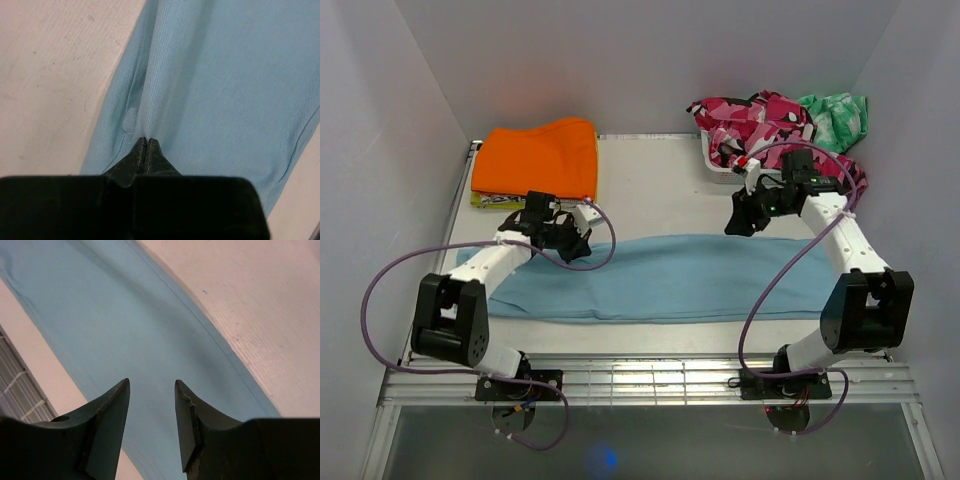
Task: Fold and stack the trousers
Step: Fold the trousers
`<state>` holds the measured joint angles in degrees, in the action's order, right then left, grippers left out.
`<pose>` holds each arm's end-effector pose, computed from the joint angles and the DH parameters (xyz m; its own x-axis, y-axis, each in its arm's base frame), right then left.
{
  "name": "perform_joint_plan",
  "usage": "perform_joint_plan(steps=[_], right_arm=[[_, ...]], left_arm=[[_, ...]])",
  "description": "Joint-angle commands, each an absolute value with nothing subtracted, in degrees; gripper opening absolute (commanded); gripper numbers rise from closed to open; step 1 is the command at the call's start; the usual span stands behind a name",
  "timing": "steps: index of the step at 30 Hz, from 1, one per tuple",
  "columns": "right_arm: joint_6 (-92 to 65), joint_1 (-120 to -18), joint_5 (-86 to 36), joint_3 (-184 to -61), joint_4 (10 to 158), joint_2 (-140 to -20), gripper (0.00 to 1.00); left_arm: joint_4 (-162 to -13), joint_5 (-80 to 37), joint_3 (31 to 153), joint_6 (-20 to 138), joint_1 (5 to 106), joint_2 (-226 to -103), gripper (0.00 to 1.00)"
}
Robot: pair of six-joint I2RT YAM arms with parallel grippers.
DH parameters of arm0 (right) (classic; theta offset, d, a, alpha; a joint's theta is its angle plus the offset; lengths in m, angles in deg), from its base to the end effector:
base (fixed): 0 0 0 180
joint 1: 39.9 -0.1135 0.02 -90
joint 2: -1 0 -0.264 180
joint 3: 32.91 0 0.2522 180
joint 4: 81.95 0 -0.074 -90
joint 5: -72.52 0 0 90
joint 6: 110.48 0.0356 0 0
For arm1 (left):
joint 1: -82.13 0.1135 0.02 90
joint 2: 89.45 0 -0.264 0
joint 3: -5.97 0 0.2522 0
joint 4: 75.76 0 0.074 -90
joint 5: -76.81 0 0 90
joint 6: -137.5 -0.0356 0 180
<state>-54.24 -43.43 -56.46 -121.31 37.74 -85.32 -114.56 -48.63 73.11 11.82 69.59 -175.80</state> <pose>0.3067 0.0414 0.2997 -0.4952 -0.4634 -0.7349 -0.7862 0.5990 0.1520 0.2844 -0.0844 0.2066 -0.3944 0.5745 -0.7172 0.8701 0.4844 -0.0905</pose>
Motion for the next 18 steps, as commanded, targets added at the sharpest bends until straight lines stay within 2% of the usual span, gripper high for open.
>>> perform_joint_plan(steps=[1, 6, 18], right_arm=[[-46.86, -47.62, -60.28, -119.63, 43.23, -85.56, 0.46], [-40.97, -54.03, -62.12, -118.04, 49.74, -89.43, 0.45], [-32.7, -68.97, -57.48, -118.57, 59.33, -99.09, 0.43]], left_arm=[[-110.27, -45.81, 67.29, 6.22, 67.89, -168.22, 0.0], [-110.79, -41.32, 59.47, 2.15, 62.71, -166.7, 0.0], [-106.66, -36.57, 53.65, 0.74, 58.31, -173.03, 0.0]])
